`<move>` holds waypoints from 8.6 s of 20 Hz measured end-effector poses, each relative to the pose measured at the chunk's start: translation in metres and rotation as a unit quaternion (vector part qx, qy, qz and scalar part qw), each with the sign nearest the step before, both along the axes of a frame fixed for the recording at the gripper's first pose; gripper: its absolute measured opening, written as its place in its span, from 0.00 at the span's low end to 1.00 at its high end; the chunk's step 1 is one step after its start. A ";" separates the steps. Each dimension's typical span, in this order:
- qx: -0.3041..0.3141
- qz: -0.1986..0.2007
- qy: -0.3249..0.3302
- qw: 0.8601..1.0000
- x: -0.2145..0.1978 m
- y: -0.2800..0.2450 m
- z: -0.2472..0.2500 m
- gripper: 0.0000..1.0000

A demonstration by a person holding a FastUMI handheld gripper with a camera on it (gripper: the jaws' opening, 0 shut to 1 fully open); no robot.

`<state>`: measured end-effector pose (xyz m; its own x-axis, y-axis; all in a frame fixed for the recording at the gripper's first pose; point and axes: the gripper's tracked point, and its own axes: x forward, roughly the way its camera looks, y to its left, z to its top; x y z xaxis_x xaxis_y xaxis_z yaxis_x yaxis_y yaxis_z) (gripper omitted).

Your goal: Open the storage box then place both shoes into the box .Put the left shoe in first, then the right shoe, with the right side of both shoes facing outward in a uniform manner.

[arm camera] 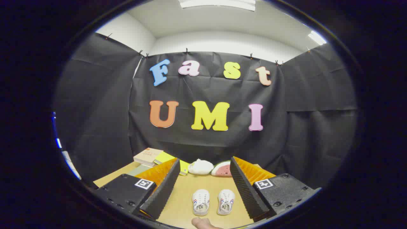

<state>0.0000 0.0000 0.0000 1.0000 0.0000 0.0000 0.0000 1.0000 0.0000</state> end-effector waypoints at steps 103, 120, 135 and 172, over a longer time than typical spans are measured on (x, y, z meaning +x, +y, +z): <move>0.389 0.487 0.470 0.626 0.205 0.283 -0.044 0.05; 0.299 0.427 0.493 0.697 0.212 0.412 -0.052 1.00; 0.223 0.264 0.524 0.778 0.229 0.170 -0.142 1.00; 0.166 0.152 0.651 0.725 0.182 0.004 -0.332 0.06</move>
<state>0.1825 0.0040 -0.3321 0.1071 0.4363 -0.8934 -0.0038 0.8987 0.4385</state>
